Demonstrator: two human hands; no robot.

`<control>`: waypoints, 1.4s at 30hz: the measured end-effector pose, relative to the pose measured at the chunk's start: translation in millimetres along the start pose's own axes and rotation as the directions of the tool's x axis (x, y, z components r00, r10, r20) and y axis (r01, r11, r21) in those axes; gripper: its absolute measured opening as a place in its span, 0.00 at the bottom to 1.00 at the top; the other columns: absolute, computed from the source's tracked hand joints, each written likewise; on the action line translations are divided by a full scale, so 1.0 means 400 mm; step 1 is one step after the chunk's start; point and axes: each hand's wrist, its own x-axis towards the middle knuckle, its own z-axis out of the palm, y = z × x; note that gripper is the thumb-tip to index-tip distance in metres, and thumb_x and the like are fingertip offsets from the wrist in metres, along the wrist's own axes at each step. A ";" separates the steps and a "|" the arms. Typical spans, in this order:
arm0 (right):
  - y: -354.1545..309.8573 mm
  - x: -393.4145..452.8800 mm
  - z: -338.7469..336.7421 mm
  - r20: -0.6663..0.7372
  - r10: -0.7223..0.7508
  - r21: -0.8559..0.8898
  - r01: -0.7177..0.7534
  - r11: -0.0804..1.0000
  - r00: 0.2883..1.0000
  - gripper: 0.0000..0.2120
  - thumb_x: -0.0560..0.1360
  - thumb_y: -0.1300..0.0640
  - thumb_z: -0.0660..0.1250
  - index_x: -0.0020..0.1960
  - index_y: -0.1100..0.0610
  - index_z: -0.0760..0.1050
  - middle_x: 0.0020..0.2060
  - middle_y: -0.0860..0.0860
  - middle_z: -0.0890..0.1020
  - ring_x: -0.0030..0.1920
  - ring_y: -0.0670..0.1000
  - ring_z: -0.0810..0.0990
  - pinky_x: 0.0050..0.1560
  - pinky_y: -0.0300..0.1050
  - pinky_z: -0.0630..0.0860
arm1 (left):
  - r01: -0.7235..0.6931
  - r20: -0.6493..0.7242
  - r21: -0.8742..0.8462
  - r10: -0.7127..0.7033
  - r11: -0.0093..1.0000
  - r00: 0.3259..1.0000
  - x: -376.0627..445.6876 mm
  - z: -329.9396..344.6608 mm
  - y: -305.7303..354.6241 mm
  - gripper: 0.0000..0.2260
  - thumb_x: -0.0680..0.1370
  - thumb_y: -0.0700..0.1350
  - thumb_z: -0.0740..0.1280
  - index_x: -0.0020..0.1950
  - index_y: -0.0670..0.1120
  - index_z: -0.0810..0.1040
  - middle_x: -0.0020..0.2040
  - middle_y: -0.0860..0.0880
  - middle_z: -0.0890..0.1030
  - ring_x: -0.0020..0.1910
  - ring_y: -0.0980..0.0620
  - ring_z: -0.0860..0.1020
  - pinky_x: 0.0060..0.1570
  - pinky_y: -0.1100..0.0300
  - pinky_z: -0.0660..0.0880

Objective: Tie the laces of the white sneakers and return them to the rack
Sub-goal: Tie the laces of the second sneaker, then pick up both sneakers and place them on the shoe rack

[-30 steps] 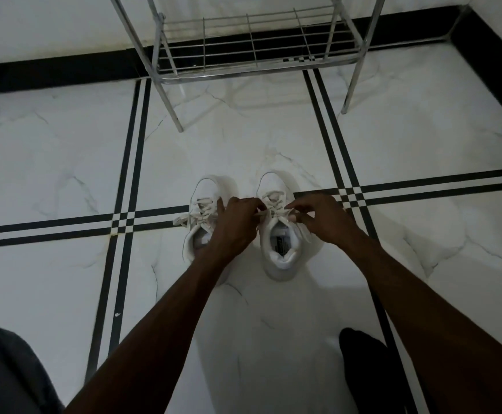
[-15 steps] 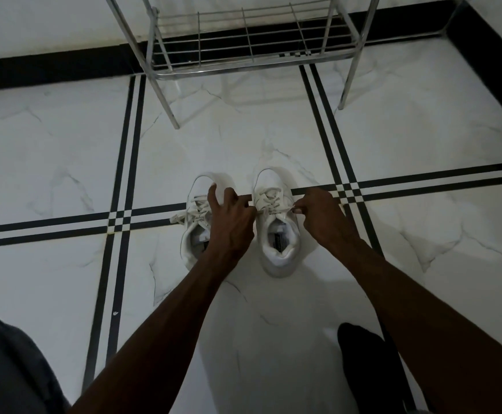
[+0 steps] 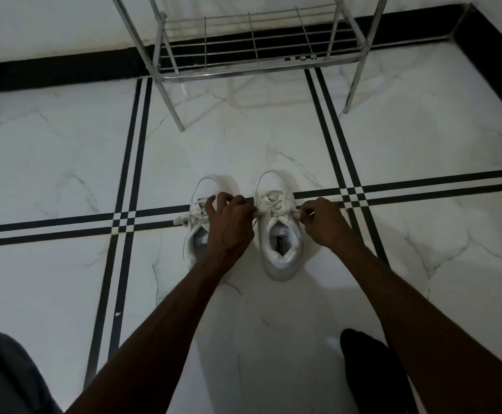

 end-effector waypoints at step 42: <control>-0.132 0.037 -0.004 0.042 0.049 0.325 -0.060 0.944 0.998 0.30 0.72 0.57 0.71 0.73 0.49 0.70 0.58 0.45 0.82 0.53 0.42 0.79 0.45 0.23 0.71 | 0.503 0.281 -0.709 -0.456 0.495 0.845 -0.058 -0.095 -0.103 0.17 0.81 0.43 0.66 0.70 0.45 0.76 0.51 0.42 0.82 0.36 0.46 0.85 0.31 0.41 0.84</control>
